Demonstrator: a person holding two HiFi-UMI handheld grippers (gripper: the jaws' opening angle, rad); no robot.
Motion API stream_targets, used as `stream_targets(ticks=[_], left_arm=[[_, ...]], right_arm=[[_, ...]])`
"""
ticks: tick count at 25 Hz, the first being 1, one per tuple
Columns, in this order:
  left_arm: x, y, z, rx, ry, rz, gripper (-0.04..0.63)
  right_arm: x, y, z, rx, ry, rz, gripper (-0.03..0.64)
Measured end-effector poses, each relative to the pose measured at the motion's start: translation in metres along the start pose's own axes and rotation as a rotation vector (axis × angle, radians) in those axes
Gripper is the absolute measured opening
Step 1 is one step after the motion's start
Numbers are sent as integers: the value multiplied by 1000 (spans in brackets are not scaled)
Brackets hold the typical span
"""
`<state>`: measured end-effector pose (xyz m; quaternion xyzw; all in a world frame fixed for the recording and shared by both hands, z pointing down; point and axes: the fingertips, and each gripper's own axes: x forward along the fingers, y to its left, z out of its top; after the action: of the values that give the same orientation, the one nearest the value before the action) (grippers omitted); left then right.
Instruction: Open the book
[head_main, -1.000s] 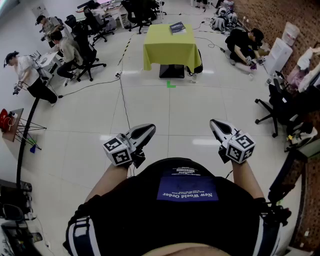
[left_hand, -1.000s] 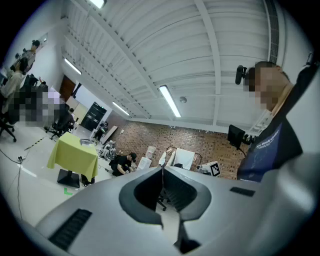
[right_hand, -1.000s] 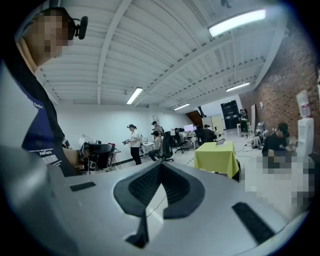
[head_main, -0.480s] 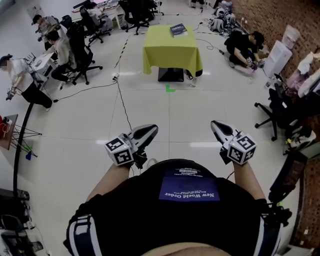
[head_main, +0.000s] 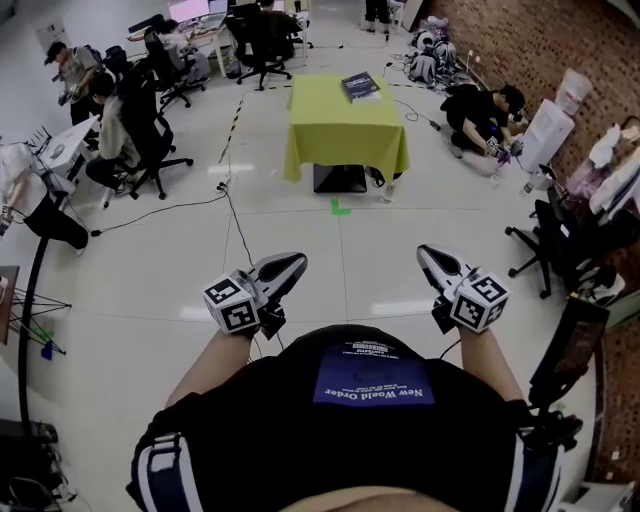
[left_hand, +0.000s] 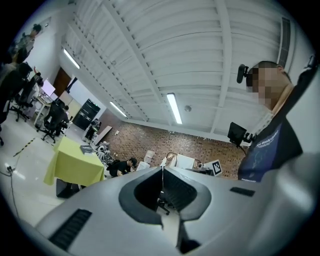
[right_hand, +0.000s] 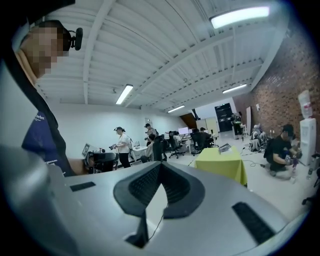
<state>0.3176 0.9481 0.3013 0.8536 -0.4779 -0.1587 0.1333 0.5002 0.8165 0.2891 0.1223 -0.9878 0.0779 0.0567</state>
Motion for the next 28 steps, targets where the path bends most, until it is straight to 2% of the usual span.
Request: stream_targets(ticks=[5,10,17,24,28], left_arm=[[11,43,16,-21,-12,-4,6],[33,88,19,-50,6,36,6],[116,155,50,11,-24,117,6],[210,209,84,7,-73,198,6],[242,238,89,-1,-47,201,6]], right_arm=[[47,-16,-1,0,57,17,-14],[87,-61,5,45,45,38,-14],[151,-161,31,12,27,155,-14],[203,-269,69,0,22,255,-14],[235,-303,71,13,33,285,-14]])
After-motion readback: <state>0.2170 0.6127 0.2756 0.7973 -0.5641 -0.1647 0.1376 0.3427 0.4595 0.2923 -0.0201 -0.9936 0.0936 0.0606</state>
